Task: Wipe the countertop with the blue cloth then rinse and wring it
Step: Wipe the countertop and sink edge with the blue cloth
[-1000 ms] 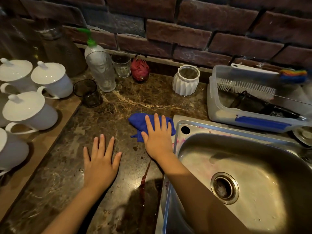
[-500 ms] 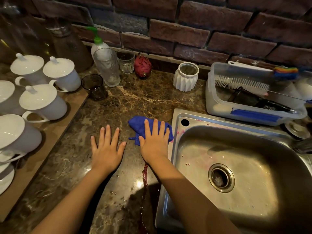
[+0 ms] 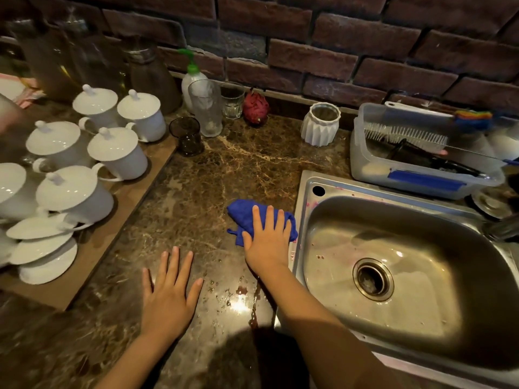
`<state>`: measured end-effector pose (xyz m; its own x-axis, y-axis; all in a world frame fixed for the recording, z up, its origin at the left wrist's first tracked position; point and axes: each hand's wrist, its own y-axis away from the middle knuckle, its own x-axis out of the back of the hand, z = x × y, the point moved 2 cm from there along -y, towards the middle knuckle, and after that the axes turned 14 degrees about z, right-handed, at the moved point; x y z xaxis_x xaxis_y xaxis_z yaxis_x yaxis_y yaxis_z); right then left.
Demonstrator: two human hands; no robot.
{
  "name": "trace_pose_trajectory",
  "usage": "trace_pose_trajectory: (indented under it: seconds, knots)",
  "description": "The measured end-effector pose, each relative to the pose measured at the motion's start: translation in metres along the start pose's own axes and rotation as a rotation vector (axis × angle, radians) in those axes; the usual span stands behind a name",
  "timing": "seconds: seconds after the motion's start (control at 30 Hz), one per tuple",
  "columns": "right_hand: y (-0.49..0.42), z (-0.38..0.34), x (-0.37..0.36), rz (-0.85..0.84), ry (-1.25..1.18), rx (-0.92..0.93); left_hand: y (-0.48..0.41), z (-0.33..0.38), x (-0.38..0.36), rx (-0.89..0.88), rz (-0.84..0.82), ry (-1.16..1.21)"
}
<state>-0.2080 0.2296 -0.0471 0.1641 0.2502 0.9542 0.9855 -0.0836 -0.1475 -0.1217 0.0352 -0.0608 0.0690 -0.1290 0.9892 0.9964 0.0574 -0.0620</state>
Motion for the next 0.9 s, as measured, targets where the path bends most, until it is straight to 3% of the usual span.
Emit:
trace_pose_trajectory:
  seconds: [0.5, 0.9]
  knots:
    - [0.069, -0.009, 0.007, -0.007, 0.012, 0.096, 0.004, 0.0, -0.001, -0.024, 0.116, 0.014]
    - [0.131, -0.015, 0.017, -0.038, -0.017, 0.184, 0.002, 0.002, 0.004, -0.015, 0.02, 0.017]
